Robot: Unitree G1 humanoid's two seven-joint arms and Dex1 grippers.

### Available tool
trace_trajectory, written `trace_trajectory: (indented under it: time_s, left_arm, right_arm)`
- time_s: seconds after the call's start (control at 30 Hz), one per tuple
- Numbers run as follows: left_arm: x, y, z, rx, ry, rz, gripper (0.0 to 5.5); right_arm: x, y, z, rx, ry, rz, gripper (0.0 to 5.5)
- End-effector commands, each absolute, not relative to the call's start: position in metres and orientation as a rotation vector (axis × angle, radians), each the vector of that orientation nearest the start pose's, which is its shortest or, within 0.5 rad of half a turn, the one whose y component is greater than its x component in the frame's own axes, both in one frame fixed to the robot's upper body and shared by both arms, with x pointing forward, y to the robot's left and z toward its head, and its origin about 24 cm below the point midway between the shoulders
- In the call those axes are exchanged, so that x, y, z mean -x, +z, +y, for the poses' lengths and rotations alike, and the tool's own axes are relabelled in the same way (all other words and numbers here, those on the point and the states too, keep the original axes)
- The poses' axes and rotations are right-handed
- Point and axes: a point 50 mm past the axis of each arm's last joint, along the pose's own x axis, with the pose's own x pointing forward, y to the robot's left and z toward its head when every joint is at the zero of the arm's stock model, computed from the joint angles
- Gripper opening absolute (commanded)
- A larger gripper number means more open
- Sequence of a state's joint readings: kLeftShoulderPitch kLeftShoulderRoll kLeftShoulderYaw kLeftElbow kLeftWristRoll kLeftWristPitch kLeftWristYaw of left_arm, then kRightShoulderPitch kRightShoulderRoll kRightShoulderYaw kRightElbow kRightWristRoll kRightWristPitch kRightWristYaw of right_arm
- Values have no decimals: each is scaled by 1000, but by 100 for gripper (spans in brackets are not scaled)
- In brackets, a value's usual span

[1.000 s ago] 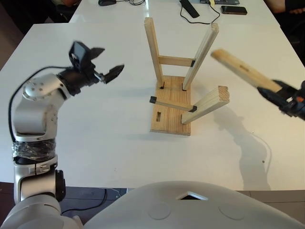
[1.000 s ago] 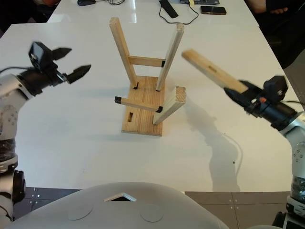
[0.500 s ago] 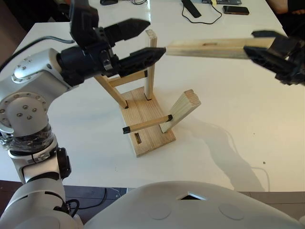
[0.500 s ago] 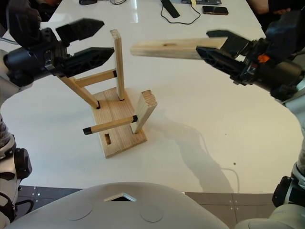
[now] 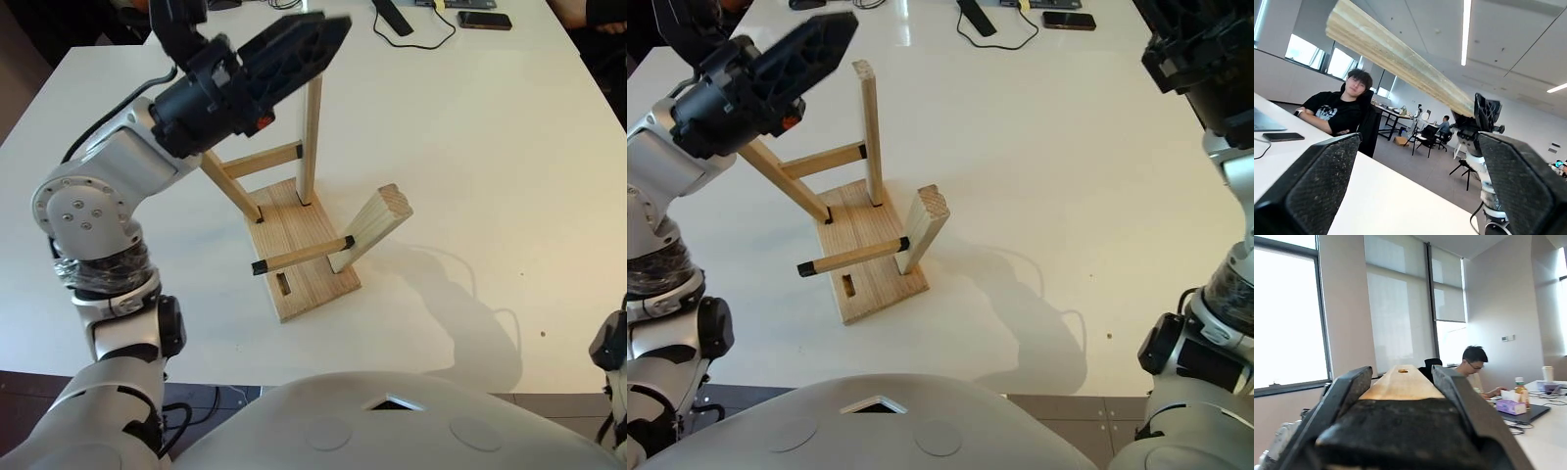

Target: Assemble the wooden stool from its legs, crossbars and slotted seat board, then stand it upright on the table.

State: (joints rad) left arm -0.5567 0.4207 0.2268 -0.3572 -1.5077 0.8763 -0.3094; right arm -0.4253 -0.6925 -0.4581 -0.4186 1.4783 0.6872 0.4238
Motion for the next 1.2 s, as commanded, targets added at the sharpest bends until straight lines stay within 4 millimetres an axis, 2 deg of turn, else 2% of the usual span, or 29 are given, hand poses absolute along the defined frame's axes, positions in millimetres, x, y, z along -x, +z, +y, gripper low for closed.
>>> trace_trajectory:
  time_s: [0.03, 0.33, 0.53, 0.83, 1.07, 1.2]
  left_arm:
    - [-243, 268, 118, 714, -1344, -223, 437]
    - [-244, 273, 112, 773, -1370, -254, 437]
    - [-245, 275, 117, 732, -1373, -258, 437]
    - [-232, 262, 131, 514, -1458, -149, 316]
    - [-234, 270, 135, 521, -1486, -164, 220]
    - [-231, 273, 136, 547, -1515, -177, 212]
  right_arm:
    - [-228, 270, -188, -500, 1113, -329, 204]
    - [-220, 255, -162, -656, 1257, -217, 204]
    - [-210, 243, -151, -617, 1325, -121, 204]
    - [-214, 235, -164, -535, 1300, -87, 204]
    - [-211, 227, -167, -481, 1319, -51, 204]
    - [-210, 222, -169, -464, 1332, -27, 204]
